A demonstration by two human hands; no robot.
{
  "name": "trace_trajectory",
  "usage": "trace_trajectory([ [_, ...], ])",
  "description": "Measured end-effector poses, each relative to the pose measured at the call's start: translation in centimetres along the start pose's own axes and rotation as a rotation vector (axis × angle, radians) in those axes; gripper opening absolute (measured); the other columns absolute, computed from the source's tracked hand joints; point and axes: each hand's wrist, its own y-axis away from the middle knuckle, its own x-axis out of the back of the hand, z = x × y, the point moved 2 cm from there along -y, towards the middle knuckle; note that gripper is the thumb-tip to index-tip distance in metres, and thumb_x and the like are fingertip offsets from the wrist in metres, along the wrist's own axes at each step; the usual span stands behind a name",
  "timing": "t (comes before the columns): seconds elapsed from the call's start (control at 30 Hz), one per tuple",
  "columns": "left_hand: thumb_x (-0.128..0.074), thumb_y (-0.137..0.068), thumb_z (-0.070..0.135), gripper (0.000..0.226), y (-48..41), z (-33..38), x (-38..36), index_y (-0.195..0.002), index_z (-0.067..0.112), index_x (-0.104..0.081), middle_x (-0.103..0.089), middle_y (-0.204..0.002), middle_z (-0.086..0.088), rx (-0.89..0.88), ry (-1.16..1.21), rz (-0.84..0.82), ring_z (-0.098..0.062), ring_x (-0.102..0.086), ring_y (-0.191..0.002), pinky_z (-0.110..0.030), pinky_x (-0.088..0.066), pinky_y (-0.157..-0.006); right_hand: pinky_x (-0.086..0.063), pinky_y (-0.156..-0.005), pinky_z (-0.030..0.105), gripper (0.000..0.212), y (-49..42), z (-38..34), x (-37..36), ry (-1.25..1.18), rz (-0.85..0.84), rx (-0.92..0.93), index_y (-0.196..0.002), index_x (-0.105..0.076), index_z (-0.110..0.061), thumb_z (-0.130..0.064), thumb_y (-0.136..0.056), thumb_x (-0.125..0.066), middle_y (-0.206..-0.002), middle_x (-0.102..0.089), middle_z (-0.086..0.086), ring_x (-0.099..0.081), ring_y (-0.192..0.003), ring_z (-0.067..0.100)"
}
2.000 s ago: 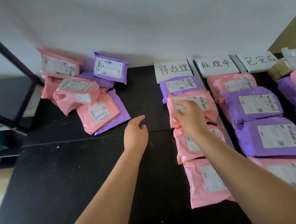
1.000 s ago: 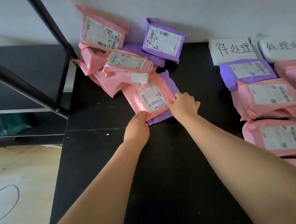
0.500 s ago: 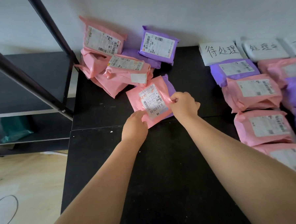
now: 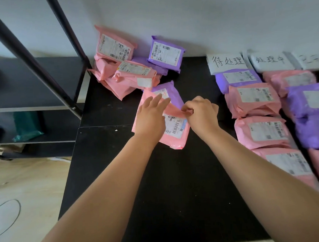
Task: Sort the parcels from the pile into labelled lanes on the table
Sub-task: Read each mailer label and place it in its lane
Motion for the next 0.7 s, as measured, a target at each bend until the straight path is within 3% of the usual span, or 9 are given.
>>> trace_trajectory([
  [0.07, -0.059, -0.094, 0.012, 0.049, 1.0, 1.0, -0.5, -0.140, 0.025, -0.050, -0.040, -0.153, 0.002, -0.014, -0.038, 0.020, -0.022, -0.028, -0.144, -0.036, -0.019, -0.117, -0.025, -0.086, 0.032, 0.023, 1.1, 0.4, 0.7, -0.010, -0.001, 0.031, -0.108, -0.074, -0.024, -0.011, -0.092, -0.063, -0.111, -0.060, -0.001, -0.054, -0.105, 0.020],
  [0.17, -0.059, -0.090, 0.009, 0.027, 3.0, 1.8, -1.1, -0.115, 0.017, -0.067, -0.063, -0.119, 0.000, 0.005, -0.011, 0.154, -0.024, -0.051, -0.118, -0.034, -0.031, -0.103, -0.019, -0.086, 0.030, 0.023, 2.9, 1.2, 1.1, -0.062, 0.004, 0.059, -0.103, -0.076, -0.025, -0.010, -0.091, -0.064, -0.107, -0.058, -0.004, -0.052, -0.105, 0.020],
  [0.37, -0.054, -0.093, 0.014, 0.021, 6.1, 3.1, -1.6, -0.103, 0.019, -0.072, -0.069, -0.097, 0.002, 0.071, -0.030, 0.144, -0.022, -0.058, -0.092, -0.030, -0.037, -0.085, -0.022, -0.091, 0.030, 0.025, 5.7, 2.2, 1.5, -0.171, 0.030, 0.099, -0.103, -0.076, -0.024, -0.007, -0.093, -0.061, -0.107, -0.060, -0.006, -0.053, -0.108, 0.020],
  [0.43, -0.054, -0.094, 0.018, 0.021, 7.4, 3.3, -1.8, -0.103, 0.019, -0.073, -0.071, -0.096, 0.002, 0.168, 0.057, 0.127, -0.021, -0.061, -0.089, -0.032, -0.045, -0.081, -0.028, -0.099, 0.030, 0.029, 6.9, 2.5, 1.6, -0.246, 0.078, 0.072, -0.115, -0.071, -0.023, -0.006, -0.092, -0.063, -0.119, -0.061, -0.003, -0.054, -0.114, 0.019],
  [0.53, -0.056, -0.096, 0.025, 0.017, 9.5, 2.6, -2.8, -0.106, 0.021, -0.070, -0.067, -0.099, 0.007, 0.430, 0.274, 0.106, -0.012, -0.060, -0.083, -0.027, -0.045, -0.064, -0.045, -0.104, 0.045, 0.040, 9.2, 3.7, 1.0, -0.354, 0.154, -0.063, -0.127, -0.064, -0.021, -0.006, -0.091, -0.066, -0.129, -0.059, 0.002, -0.056, -0.121, 0.020],
  [0.6, -0.058, -0.096, 0.028, 0.016, 11.1, 1.8, -4.3, -0.108, 0.021, -0.067, -0.065, -0.097, 0.009, 0.571, 0.376, 0.092, -0.008, -0.057, -0.078, -0.022, -0.040, -0.058, -0.048, -0.104, 0.047, 0.039, 11.0, 4.8, -0.3, -0.370, 0.120, -0.194, -0.131, -0.061, -0.022, -0.012, -0.093, -0.066, -0.133, -0.059, 0.001, -0.056, -0.122, 0.019],
  [0.7, -0.059, -0.097, 0.030, 0.019, 13.5, 0.8, -7.1, -0.111, 0.019, -0.066, -0.067, -0.098, 0.007, 0.720, 0.498, 0.070, -0.010, -0.062, -0.082, -0.024, -0.047, -0.062, -0.048, -0.103, 0.047, 0.037, 13.9, 6.1, -3.3, -0.292, -0.017, -0.284, -0.131, -0.061, -0.024, -0.020, -0.094, -0.066, -0.133, -0.060, 0.000, -0.057, -0.121, 0.018],
])
